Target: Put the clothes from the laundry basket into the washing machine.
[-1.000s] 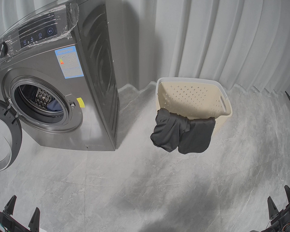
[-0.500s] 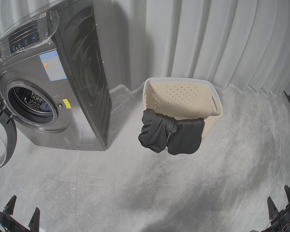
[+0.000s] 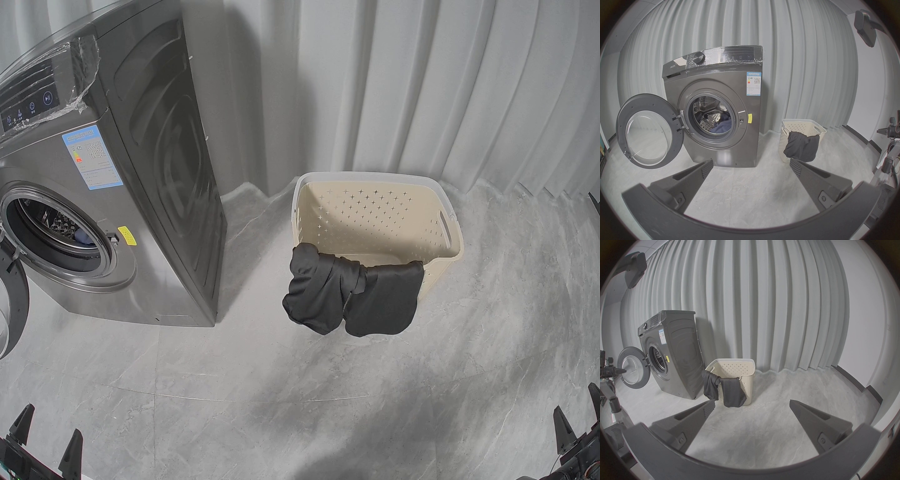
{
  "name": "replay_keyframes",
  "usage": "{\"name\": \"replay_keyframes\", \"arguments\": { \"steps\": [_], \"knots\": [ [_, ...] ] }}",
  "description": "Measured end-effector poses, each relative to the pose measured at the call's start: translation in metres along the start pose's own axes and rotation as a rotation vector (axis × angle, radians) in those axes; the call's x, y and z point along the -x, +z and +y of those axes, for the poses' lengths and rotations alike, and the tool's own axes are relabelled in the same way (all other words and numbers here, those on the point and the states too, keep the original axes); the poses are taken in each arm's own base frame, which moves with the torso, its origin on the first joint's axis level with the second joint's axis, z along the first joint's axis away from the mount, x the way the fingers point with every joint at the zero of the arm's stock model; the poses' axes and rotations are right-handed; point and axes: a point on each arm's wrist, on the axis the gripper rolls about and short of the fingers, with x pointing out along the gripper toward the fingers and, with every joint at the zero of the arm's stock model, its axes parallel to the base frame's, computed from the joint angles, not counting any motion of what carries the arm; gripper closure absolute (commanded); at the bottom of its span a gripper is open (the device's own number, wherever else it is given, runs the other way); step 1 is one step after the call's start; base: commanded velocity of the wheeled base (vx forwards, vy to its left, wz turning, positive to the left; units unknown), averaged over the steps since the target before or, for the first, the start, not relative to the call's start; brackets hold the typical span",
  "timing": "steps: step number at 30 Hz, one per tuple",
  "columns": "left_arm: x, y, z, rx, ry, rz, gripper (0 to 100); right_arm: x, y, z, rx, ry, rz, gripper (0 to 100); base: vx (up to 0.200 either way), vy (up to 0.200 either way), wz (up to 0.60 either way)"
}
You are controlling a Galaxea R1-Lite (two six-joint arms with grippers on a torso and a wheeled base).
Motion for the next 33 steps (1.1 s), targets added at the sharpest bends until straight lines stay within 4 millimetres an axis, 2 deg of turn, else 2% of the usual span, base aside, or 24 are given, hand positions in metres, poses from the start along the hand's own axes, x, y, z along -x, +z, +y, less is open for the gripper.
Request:
{"name": "replay_keyframes", "arguments": {
  "steps": [7,19,25,31,33],
  "knots": [
    [0.0000,0.0000,0.0000,0.001,-0.001,0.000,0,0.0000,0.0000,0.0000,0.000,-0.001,0.000,0,0.000,-0.200,0.00],
    [0.0000,0.0000,0.0000,0.003,0.000,0.000,0,0.0000,0.0000,0.0000,0.000,0.000,0.000,0,0.000,0.000,0.00],
    [0.0000,0.0000,0.0000,0.002,0.000,0.000,0,0.0000,0.0000,0.0000,0.000,0.000,0.000,0,0.200,0.000,0.00],
    [0.0000,0.0000,0.0001,0.010,0.003,0.000,0,0.0000,0.0000,0.0000,0.000,0.000,0.000,0,0.000,0.000,0.00],
    [0.0000,0.0000,0.0001,0.011,0.003,0.000,0,0.0000,0.0000,0.0000,0.000,0.000,0.000,0,0.000,-0.200,0.00]
  ]
}}
